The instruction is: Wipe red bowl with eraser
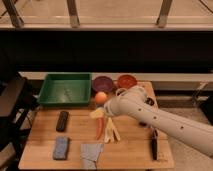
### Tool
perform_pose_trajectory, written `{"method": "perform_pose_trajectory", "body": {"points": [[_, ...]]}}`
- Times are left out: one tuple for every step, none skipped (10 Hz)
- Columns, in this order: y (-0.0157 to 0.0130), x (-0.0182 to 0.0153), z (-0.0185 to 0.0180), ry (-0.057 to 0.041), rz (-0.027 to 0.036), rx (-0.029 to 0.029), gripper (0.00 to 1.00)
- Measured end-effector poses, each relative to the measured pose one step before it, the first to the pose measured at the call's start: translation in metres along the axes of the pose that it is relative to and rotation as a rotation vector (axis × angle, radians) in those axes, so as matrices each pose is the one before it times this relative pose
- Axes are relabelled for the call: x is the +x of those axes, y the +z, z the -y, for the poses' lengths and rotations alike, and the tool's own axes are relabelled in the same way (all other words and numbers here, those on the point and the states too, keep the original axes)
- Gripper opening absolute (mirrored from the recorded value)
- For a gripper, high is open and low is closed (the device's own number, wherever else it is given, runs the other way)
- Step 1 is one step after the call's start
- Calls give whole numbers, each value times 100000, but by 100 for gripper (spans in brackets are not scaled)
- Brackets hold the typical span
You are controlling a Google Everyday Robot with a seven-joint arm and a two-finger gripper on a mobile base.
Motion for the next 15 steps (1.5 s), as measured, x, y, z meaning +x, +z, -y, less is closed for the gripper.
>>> {"method": "perform_pose_trajectory", "body": {"points": [[593, -547, -1524, -1302, -534, -1922, 80], [96, -72, -215, -61, -171, -262, 80], [-62, 24, 115, 220, 45, 110, 80], [73, -45, -159, -294, -93, -150, 80], [2, 4, 19, 62, 9, -12, 80], [-56, 54, 141, 256, 76, 132, 80], [-11, 34, -55, -255, 42, 391, 80], [25, -116, -122, -768, 524, 431, 80], [255, -369, -374, -2241, 3033, 214, 80], [671, -565, -546, -1927, 2638, -251, 80], [782, -555, -763, -1592, 1853, -594, 80], [1038, -718, -983, -1770, 2135, -797, 80], [1488, -1153, -1042, -2159, 3221, -756, 80], [711, -594, -367, -1024, 1365, -661, 80], [726, -600, -283, -858, 1231, -838, 80]]}}
